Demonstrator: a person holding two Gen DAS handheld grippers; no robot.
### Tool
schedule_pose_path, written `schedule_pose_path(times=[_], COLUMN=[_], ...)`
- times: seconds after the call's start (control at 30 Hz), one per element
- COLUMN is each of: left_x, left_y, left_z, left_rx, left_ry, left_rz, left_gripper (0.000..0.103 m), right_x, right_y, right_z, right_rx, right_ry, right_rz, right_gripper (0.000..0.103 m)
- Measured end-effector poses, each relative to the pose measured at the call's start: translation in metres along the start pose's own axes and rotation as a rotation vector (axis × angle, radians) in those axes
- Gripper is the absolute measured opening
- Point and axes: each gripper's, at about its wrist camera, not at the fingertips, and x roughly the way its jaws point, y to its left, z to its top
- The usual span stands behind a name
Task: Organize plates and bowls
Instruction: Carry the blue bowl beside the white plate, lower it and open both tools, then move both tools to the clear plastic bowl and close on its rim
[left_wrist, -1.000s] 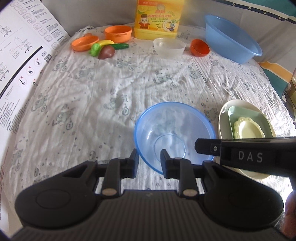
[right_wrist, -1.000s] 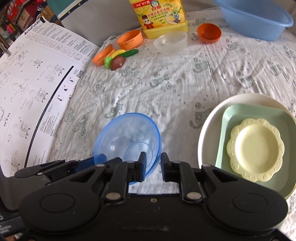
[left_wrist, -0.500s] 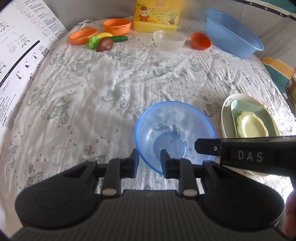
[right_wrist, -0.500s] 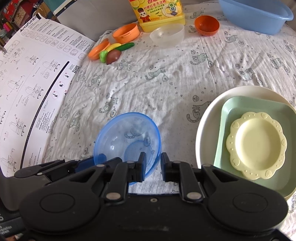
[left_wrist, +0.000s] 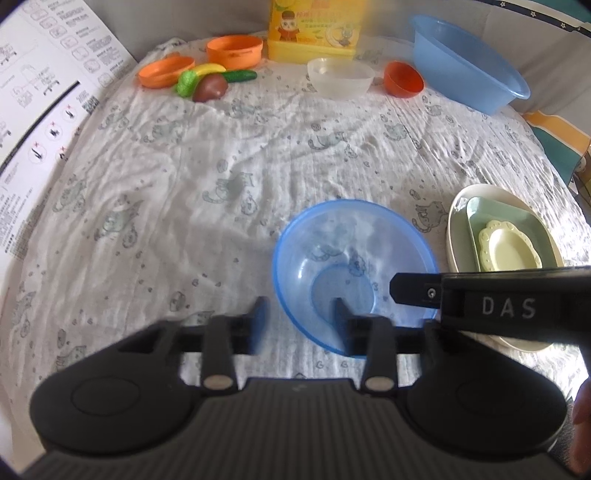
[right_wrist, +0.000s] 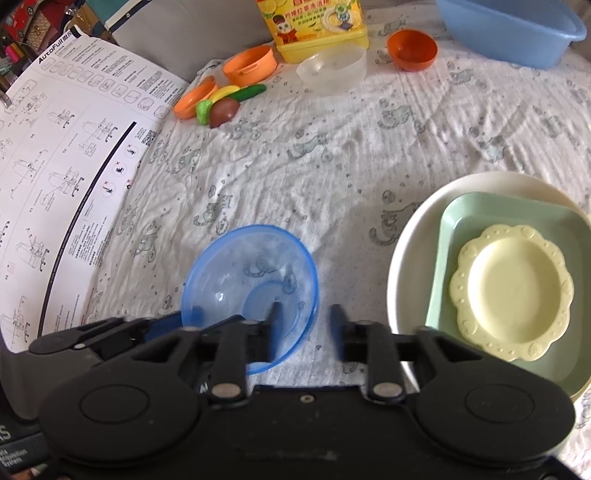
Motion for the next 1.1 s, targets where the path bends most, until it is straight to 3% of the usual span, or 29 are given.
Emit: schedule_pose_path(times=[0.03,0.07,0.1,0.2,0.4,0.63,1.1], left_x=[-0.003,-0.006,-0.01,-0.02,-0.027,-0.029,-0.005], left_y=[0.001,0.003,0.004,0.012,0.032,0.032,0.031], left_z=[0.0,-0.001,-0.001,0.0,0.011,0.032,0.112], left_rx=[-0.001,-0.001,0.001,-0.006,-0.063,-0.023,0.043], left_ry=[-0.016,-0.038,-0.062,-0.103,-0.111,-0.134,-0.185], left_rz=[0.011,0.026,0.041,0.053,0.048,0.053,0.052], left_gripper=[0.084,0.091,0.1,0.103,0.103,0.103,0.103], right_x=[-0.002,-0.005,-0.008,-0.019,-0.025,-0.028,-0.025], right_y=[0.0,-0.001,-0.002,-0.004,-0.01,-0.015,-0.04], right_z=[0.0,0.001,0.002,0.004,0.009,0.017,0.075], right_rx=[-0.001,0.0,-0.001,-0.015,0.005,0.019,0.125], right_ry=[-0.011,-0.025,-0.043,-0.092,-0.117,-0.13,-0.2], right_rz=[-0.009,-0.015,-0.02,-0.042,-0.055,-0.063,-0.101], right_gripper=[0.068,0.091,0.102,0.103,0.103,0.103,0.103])
